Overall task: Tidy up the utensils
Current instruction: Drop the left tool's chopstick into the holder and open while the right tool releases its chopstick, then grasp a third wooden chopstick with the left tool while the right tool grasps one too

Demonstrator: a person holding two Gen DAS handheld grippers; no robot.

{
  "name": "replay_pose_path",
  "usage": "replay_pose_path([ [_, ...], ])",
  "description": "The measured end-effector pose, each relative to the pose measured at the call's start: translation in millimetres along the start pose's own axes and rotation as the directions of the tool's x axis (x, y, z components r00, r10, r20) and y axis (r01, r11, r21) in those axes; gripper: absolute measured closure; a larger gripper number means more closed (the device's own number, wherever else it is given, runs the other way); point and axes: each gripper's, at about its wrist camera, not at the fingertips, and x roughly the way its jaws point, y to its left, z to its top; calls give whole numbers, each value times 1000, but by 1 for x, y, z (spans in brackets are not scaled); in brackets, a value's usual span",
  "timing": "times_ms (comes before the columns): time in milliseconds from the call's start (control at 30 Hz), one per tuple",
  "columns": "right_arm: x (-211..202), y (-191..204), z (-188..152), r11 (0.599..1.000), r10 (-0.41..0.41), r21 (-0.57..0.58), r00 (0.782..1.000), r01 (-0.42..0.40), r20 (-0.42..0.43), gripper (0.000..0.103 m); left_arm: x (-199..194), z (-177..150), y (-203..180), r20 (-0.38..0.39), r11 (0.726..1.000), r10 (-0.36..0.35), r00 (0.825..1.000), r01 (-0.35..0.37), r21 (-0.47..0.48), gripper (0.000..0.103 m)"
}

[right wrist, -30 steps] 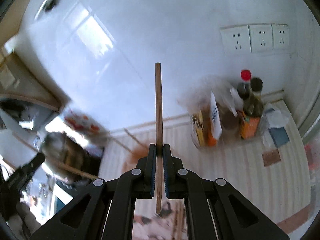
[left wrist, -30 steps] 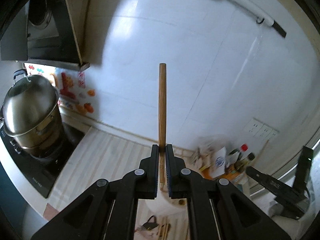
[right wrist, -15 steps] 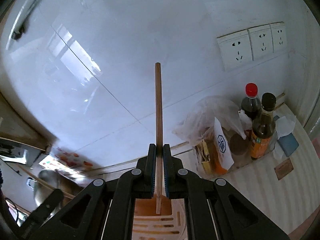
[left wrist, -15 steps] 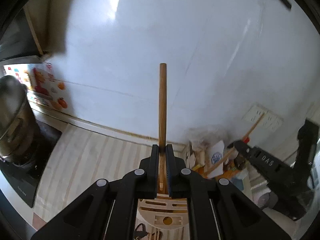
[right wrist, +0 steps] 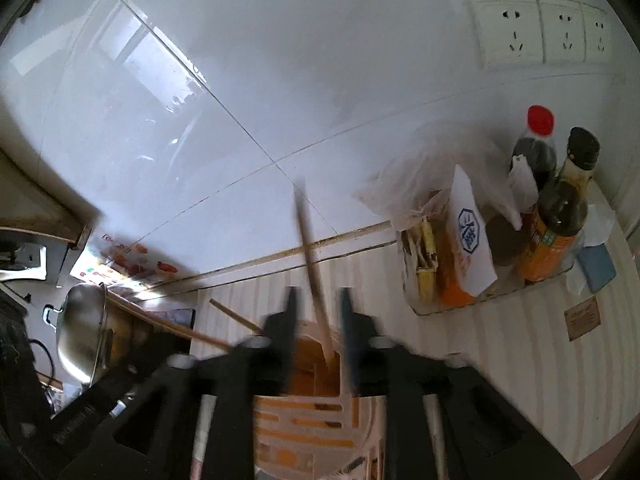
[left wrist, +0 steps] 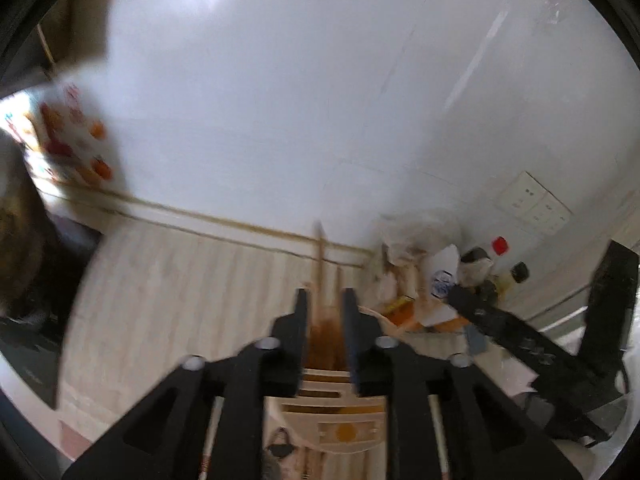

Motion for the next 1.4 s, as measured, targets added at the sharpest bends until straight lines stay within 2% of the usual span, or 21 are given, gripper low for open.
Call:
replay_pose_path([
  [33, -6, -2, 0, 1000, 2, 4, 1000, -2, 11, 54, -10, -1, 2, 27, 1000, 19, 999, -19, 4, 45],
  [100, -21, -8, -2, 1000, 13, 14, 999, -13, 31, 53, -25, -3, 8, 71, 997, 74, 995, -74, -4, 18],
  [167, -37, -15, -4, 1000, 13, 20, 999, -14, 47, 51, -35, -9, 18, 104, 994, 112, 988, -112, -13, 15],
  [233, -54, -24, -11, 1000, 1, 22, 999, -2, 55, 48, -40, -17, 28, 107, 988, 157, 982, -156, -20, 0],
  [400, -71, -46, -36, 999, -39, 36, 999, 38, 38, 47, -27, -48, 50, 65, 967, 256, 964, -256, -7, 0],
  [500, -63, -59, -60, 996, -84, 24, 996, 84, -9, 47, -9, -74, 57, 3, 965, 264, 965, -264, 13, 0],
  [600, -44, -76, -87, 992, -123, 21, 988, 126, -91, 47, 14, -108, 58, -69, 965, 260, 963, -258, 39, 0],
  [733, -11, -103, -132, 983, -177, 11, 958, 185, -225, 47, 47, -154, 56, -175, 966, 255, 951, -244, 85, 0],
  [900, 30, -133, -186, 973, -214, 1, 897, 232, -386, 49, 85, -204, 45, -297, 962, 261, 918, -220, 164, 0],
  [967, 42, -142, -204, 969, -222, -2, 875, 245, -431, 55, 95, -218, 42, -333, 961, 260, 906, -208, 185, 4],
  [1000, 46, -145, -209, 968, -226, -2, 868, 251, -442, 56, 102, -227, 41, -360, 960, 262, 895, -203, 194, 6],
  [1067, 53, -151, -221, 966, -231, -1, 854, 260, -466, 60, 114, -243, 39, -419, 963, 243, 875, -167, 210, 21],
  [1100, 55, -154, -226, 964, -237, -3, 849, 267, -473, 61, 120, -251, 38, -442, 962, 243, 864, -156, 223, 34],
  [1133, 57, -156, -230, 961, -243, -4, 844, 275, -479, 62, 124, -257, 36, -459, 961, 243, 855, -148, 232, 39],
  [1167, 58, -157, -233, 961, -244, -4, 841, 277, -483, 63, 126, -261, 35, -468, 962, 239, 851, -140, 235, 40],
  [1233, 59, -160, -238, 959, -251, -5, 837, 284, -486, 64, 131, -269, 31, -489, 964, 221, 844, -114, 240, 53],
  [1367, 59, -164, -244, 957, -256, -5, 833, 292, -491, 65, 139, -283, 21, -517, 959, 219, 827, -85, 270, 59],
  [1400, 60, -165, -244, 956, -257, -4, 832, 292, -492, 65, 142, -288, 19, -528, 958, 219, 821, -79, 275, 63],
])
